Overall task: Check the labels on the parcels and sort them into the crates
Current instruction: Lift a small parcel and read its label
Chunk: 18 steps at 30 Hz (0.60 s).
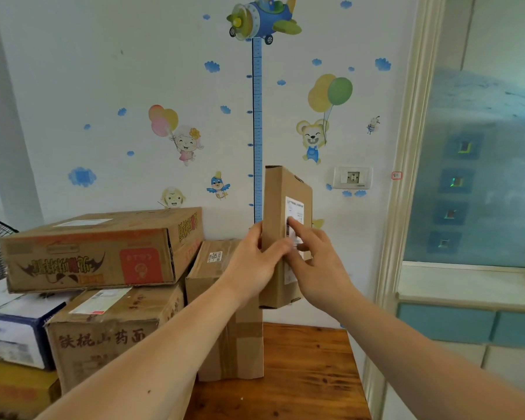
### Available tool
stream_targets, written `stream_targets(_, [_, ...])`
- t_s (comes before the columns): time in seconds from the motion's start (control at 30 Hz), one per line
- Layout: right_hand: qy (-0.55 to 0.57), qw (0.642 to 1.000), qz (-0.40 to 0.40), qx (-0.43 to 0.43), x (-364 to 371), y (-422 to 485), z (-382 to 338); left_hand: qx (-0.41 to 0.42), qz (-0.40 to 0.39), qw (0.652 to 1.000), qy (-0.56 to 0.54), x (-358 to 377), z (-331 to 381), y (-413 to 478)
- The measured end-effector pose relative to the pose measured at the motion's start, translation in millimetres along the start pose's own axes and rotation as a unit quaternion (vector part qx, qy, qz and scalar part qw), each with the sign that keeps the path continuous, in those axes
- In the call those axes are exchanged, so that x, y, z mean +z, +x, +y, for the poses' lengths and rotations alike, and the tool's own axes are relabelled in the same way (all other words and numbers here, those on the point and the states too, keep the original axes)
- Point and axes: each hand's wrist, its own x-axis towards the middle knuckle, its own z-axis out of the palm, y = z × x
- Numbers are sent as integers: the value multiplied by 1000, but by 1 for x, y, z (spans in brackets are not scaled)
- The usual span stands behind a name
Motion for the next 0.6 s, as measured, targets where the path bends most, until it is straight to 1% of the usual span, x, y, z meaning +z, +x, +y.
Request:
stream_targets(0.07, [-29,1000,0,-5,-1,0,2,-5,22,1000,-7,-2,-3,1])
stream_targets(0.13, [-58,998,8,7,-3,0,4,-17,45,999,-20,-4,-6,3])
stream_targets(0.23, [-85,994,53,49,-8,0,5,-29,67,995,-65,-9,-6,4])
stream_targets(0.3, [-59,991,74,93,-13,1,7,-39,76,993,-81,-13,-6,5])
stream_targets(0.37, [12,987,77,138,-18,3,8,-45,86,991,-92,-17,-7,6])
stream_targets(0.43, [73,982,66,163,-21,5,10,-52,91,989,-101,-22,-9,9])
stream_targets(0.5, [88,982,55,157,-22,7,12,-61,81,990,-96,-25,-11,10])
stream_targets(0.6, [95,984,52,140,-24,8,14,-52,64,995,-55,-26,-13,11])
